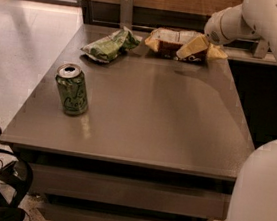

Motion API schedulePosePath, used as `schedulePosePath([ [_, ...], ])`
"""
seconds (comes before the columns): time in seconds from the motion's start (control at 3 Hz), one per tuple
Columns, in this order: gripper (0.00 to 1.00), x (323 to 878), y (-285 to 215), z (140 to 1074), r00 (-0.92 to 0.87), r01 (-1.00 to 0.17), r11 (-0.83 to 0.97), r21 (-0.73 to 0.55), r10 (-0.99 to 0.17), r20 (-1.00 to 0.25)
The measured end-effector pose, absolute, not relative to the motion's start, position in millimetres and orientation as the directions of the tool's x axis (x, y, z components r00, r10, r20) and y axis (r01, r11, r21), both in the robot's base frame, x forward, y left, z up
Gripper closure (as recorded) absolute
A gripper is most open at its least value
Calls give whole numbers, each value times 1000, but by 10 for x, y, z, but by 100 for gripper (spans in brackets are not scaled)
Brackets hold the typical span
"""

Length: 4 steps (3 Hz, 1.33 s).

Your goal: Move brown chip bag near green can

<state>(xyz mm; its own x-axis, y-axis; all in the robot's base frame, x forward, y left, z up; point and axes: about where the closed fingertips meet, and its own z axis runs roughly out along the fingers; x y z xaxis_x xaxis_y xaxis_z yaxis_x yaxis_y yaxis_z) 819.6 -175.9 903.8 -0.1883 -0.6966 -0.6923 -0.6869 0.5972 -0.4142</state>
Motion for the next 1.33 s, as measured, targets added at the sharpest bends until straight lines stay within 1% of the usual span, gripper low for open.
schedulePosePath([
  [0.67,0,8470,-1756,8816,-200,-679,598,-426,-709,-676],
  [1.0,0,8580,-1751,8627,-224,-689,599,-409,-712,-665],
  [1.33,3,8669,-1724,8480,-236,-700,604,-382,-700,-674],
])
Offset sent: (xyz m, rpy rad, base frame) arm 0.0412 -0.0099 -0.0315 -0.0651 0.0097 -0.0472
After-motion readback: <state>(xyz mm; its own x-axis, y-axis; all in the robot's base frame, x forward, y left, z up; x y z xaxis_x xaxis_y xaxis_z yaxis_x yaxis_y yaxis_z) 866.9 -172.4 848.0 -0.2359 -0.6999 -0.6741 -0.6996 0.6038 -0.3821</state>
